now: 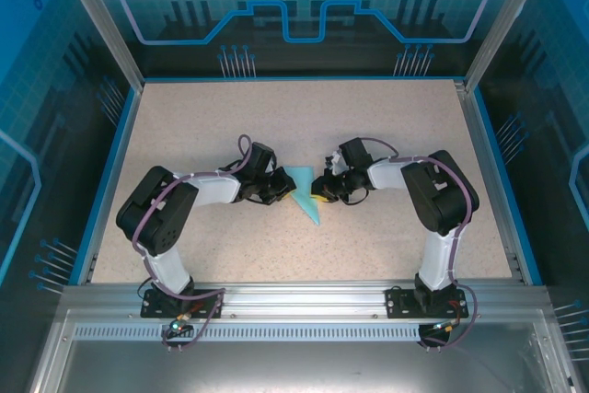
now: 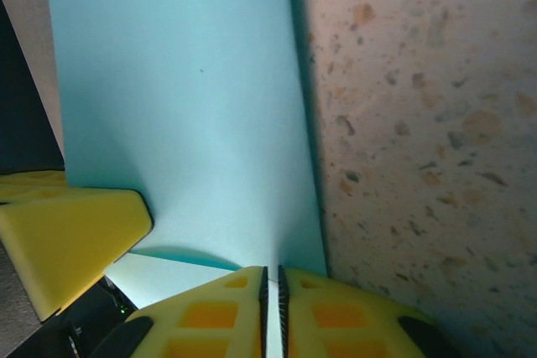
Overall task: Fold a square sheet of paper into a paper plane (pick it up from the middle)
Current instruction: Fold the wing for the fifth time at the center of the table.
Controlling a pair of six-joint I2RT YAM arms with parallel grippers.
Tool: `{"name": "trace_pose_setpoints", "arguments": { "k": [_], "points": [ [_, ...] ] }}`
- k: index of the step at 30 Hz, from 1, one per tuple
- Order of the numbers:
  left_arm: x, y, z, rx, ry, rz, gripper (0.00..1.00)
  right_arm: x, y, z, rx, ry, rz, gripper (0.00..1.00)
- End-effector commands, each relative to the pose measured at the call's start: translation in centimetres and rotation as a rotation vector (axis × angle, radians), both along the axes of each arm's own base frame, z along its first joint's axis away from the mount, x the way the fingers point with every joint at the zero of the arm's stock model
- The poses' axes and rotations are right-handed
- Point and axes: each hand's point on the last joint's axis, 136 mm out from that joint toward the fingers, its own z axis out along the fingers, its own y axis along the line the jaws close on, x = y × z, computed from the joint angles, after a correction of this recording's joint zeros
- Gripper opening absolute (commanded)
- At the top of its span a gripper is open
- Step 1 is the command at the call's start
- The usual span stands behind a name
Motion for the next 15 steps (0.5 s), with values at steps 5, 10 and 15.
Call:
{"name": "trace_pose_setpoints", "arguments": {
  "k": [5,10,15],
  "points": [
    [0.2,0.3,0.5,0.002,-0.017,-0.016,0.06,0.3,-2.5,1.0,-0.141,-0.078,-0.022,0.24],
    [0.1,0.3,0.8,0.004,-0.009,-0.017,0.05,0.2,-3.2,3.1,-0.238,-0.244,-0.028,0.32],
    [0.2,0.2,1.0,0.008,0.003,-0.018,0.05,-1.6,-3.1,4.7,-0.44,-0.488,0.044,0.36]
  ]
}}
